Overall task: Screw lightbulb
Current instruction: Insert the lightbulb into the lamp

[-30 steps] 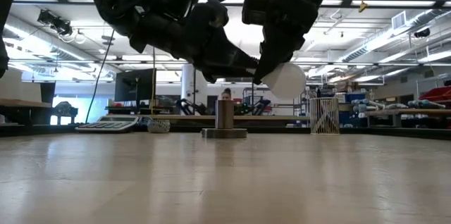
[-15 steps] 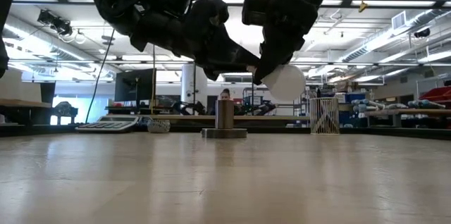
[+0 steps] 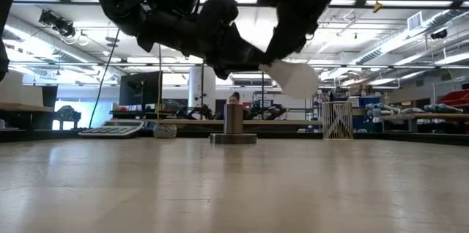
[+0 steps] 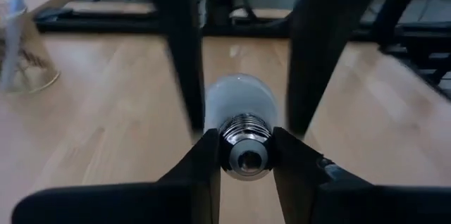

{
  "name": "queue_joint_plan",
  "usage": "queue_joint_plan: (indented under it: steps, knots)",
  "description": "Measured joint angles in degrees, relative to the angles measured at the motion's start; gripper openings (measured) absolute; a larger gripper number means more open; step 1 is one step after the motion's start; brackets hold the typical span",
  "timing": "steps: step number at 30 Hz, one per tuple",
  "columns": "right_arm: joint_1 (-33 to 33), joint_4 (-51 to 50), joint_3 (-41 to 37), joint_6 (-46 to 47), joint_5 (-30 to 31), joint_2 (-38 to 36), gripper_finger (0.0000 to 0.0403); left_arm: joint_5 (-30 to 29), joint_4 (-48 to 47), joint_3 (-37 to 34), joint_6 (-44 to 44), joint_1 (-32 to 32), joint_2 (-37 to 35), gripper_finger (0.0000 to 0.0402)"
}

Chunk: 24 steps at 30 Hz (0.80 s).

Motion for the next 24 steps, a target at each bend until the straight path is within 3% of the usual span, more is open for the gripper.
queue_joint_plan:
  steps: [8, 18, 24]
  knots:
    - [0.04, -9.33, 0.0, 0.01, 6.28, -10.48, 0.0175, 0.08, 3.13, -0.12, -0.18, 2.71, 0.11, 0.0091]
    - [3.69, -15.02, -0.04, 4.57, 9.5, -17.61, 0.0014, 0.54, 6.06, -0.23, 1.12, 6.56, -6.85, 0.0091]
    - [6.05, -14.89, -0.07, 5.68, 11.98, -15.88, 0.002, 2.28, 6.04, -0.23, 0.91, 7.96, -12.14, 0.0091]
